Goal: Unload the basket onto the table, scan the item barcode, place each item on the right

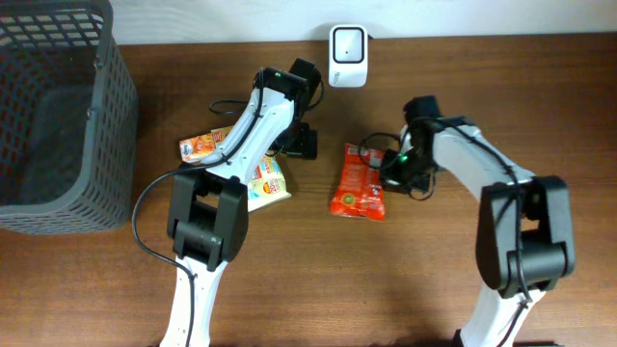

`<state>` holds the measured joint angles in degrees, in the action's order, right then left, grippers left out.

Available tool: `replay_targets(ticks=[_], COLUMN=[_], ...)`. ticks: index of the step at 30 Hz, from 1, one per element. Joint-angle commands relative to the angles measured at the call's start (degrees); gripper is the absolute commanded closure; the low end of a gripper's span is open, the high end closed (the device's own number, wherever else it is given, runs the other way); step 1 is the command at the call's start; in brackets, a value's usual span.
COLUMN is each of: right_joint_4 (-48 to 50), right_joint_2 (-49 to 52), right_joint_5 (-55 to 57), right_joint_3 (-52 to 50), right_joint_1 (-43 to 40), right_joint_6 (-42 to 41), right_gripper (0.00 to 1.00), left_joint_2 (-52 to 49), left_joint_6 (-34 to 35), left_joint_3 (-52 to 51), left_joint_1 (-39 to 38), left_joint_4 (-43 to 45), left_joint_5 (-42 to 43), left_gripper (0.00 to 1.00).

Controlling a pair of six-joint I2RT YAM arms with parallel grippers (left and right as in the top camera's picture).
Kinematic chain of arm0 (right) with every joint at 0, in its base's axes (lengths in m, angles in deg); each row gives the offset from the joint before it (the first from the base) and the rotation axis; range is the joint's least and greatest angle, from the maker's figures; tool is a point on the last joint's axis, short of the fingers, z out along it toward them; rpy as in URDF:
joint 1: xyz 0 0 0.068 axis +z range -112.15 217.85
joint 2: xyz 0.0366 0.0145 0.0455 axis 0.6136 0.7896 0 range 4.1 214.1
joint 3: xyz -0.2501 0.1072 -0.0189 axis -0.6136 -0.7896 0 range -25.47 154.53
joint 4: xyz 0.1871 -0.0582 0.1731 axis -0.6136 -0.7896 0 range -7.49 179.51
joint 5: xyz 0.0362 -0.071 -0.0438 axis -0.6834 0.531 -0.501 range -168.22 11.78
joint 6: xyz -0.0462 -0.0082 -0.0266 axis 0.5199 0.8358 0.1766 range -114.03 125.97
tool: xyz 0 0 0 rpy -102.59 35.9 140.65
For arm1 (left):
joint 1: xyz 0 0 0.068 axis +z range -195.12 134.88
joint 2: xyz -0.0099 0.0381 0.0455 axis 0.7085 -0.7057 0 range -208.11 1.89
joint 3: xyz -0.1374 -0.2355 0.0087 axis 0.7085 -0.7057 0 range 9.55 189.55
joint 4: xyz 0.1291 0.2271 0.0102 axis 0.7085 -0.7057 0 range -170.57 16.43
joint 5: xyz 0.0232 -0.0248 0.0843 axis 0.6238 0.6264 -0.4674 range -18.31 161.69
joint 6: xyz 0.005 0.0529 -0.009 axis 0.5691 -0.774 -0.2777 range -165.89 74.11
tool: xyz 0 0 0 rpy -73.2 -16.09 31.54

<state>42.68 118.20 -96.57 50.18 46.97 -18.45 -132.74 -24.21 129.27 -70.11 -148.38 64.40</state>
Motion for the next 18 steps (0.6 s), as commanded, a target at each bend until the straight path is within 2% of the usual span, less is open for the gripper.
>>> replay_targets(ticks=[1,6,11,18], right_joint_4=[3.45,6.34,9.57,11.43], right_joint_2=[0.50,0.50,0.50,0.83], right_joint_5=[0.98,3.45,-1.99,-3.78], right_joint_3=[-0.44,-0.33,0.44,0.42], right_joint_1=[3.69,2.91,-1.31,0.68], right_joint_6=[-4.61,-4.50,1.97,-0.26], right_gripper=[0.96,0.96,0.96,0.96], left_joint_2=[1.05,1.03,1.05,1.22], left_joint_6=[0.15,0.13,0.11,-1.01], left_joint_3=[0.85,0.85,0.87,0.90], left_joint_1=[0.02,0.04,0.09,0.09], left_joint_4=[-0.79,-2.43,-2.12,-1.49], left_joint_5=[0.48,0.46,0.50,2.12], left_gripper=[0.01,0.01,0.01,0.01])
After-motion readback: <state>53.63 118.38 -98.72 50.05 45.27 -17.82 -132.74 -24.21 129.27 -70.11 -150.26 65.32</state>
